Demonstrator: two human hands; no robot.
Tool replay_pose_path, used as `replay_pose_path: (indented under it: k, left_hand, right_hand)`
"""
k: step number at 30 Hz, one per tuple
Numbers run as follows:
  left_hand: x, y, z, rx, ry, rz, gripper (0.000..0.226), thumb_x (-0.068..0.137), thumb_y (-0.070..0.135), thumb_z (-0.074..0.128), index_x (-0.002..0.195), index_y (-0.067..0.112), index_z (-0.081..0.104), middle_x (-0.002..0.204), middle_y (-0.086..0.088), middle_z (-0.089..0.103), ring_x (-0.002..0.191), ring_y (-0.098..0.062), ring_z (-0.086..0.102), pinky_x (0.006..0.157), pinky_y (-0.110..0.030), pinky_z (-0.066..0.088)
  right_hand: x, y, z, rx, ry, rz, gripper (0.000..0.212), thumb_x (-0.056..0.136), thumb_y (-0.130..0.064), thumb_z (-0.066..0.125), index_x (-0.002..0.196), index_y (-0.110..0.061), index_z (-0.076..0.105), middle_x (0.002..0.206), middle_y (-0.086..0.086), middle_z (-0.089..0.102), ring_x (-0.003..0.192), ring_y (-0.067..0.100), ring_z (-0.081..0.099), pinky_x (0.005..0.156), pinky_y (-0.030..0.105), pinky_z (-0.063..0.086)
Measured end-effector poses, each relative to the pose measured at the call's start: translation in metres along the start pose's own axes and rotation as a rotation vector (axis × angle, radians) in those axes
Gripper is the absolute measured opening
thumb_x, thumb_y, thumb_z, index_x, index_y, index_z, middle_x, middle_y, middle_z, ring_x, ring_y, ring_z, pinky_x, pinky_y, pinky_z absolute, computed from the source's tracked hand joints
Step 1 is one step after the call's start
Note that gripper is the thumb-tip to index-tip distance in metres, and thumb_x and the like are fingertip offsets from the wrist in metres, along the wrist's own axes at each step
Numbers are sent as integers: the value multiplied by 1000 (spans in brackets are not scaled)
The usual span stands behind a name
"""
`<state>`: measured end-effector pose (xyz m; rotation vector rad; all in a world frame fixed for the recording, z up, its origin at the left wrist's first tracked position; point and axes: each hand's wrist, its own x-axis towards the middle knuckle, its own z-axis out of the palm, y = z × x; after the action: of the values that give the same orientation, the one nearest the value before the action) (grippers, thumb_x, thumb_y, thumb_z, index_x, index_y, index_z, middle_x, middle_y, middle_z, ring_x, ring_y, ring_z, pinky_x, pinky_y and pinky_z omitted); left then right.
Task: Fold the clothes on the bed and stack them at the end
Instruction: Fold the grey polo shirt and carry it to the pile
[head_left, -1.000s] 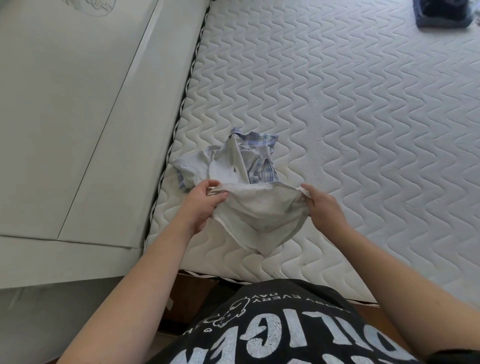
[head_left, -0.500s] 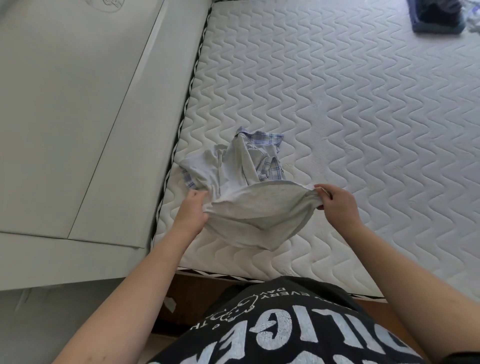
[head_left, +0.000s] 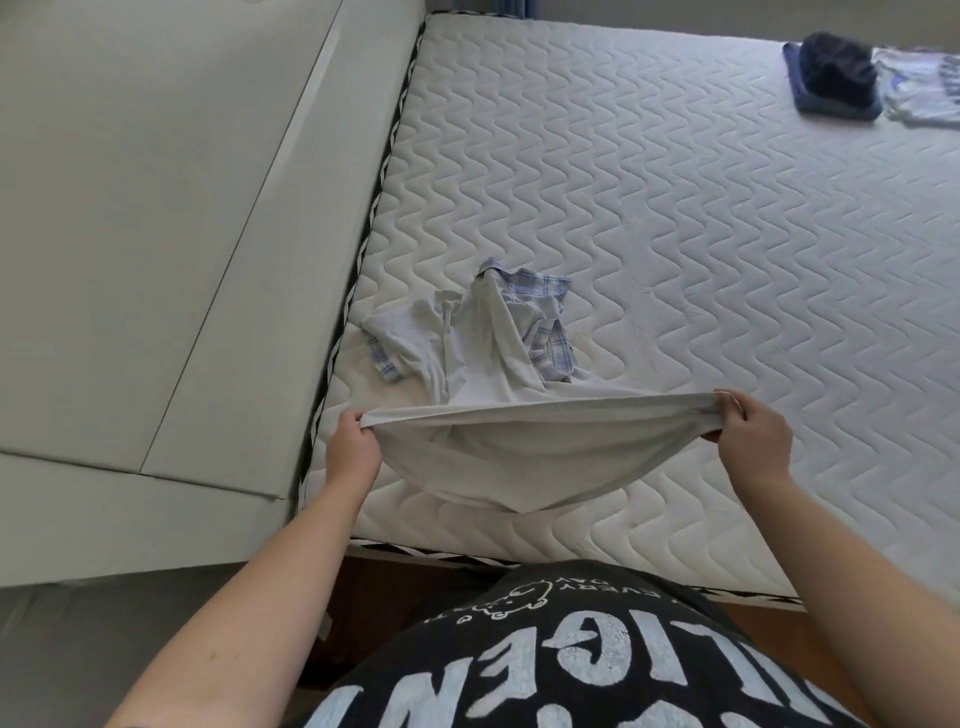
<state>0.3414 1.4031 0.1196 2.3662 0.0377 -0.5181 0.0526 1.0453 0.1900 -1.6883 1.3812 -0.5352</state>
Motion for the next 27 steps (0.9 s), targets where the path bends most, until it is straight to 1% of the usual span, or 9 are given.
replay_pose_path:
  k: [4, 7, 9, 11, 13, 17, 20, 23, 27]
  left_hand:
    - [8, -4, 0, -162, -15, -149, 31, 95, 10, 37, 118, 16, 57, 117, -13, 61, 102, -35, 59, 87, -53, 55]
    - [16, -4, 1, -279, -1, -269, 35, 99, 16, 34, 125, 14, 57, 122, -16, 59, 98, -36, 61, 82, -54, 57]
    - [19, -3, 4, -461, -7, -415, 39, 102, 25, 29, 129, 16, 56, 125, -13, 60, 100, -35, 65, 82, -53, 58]
    - [20, -3, 8, -673, -22, -550, 39, 103, 32, 27, 126, 21, 57, 120, -9, 64, 100, -29, 68, 82, -50, 57]
    - [21, -2, 12, -819, -44, -625, 36, 104, 33, 28, 118, 23, 59, 109, -8, 66, 92, -27, 68, 72, -46, 59]
    - [20, 10, 26, -1010, -151, -643, 34, 101, 20, 31, 113, 13, 62, 104, -14, 65, 87, -32, 66, 60, -43, 58]
    - [22, 22, 35, -1050, -159, -627, 34, 100, 11, 26, 100, 11, 60, 95, -15, 65, 79, -28, 66, 53, -37, 59]
    - [26, 29, 43, -1018, -154, -577, 33, 101, 7, 26, 112, 5, 57, 96, -16, 65, 79, -25, 68, 62, -39, 59]
    - [29, 39, 53, -915, -166, -488, 26, 105, 9, 29, 112, 7, 54, 100, -15, 64, 77, -17, 67, 63, -38, 58]
  right_hand:
    - [1, -3, -3, 74, 49, 64, 25, 95, -18, 49, 97, -22, 74, 86, -1, 70, 72, 13, 68, 79, 39, 60]
    - [4, -6, -5, 136, 108, 98, 22, 95, -18, 51, 96, -18, 73, 90, 8, 70, 67, 12, 68, 70, 29, 61]
    - [5, -9, -6, 165, 146, 116, 22, 95, -16, 51, 94, -17, 73, 85, 6, 68, 61, 7, 68, 65, 24, 60]
    - [4, -13, -7, 194, 159, 134, 23, 96, -13, 50, 91, -16, 73, 82, 4, 67, 59, 5, 67, 61, 21, 59]
    - [1, -14, -8, 203, 158, 139, 28, 96, -13, 50, 82, -21, 73, 81, 2, 67, 63, 7, 68, 62, 21, 58]
    - [-5, -11, -10, 149, 121, 136, 31, 98, -19, 50, 75, -22, 70, 80, 4, 66, 71, 15, 67, 68, 28, 58]
    - [-7, -6, -13, 153, 113, 145, 31, 99, -17, 49, 77, -20, 70, 83, 9, 68, 74, 19, 67, 72, 32, 58]
    - [-7, -3, -19, 199, 134, 161, 32, 100, -14, 49, 76, -18, 70, 86, 13, 66, 77, 22, 66, 72, 33, 58]
    - [-5, 1, -27, 240, 138, 161, 32, 100, -13, 48, 79, -19, 71, 94, 14, 65, 82, 21, 65, 68, 26, 59]
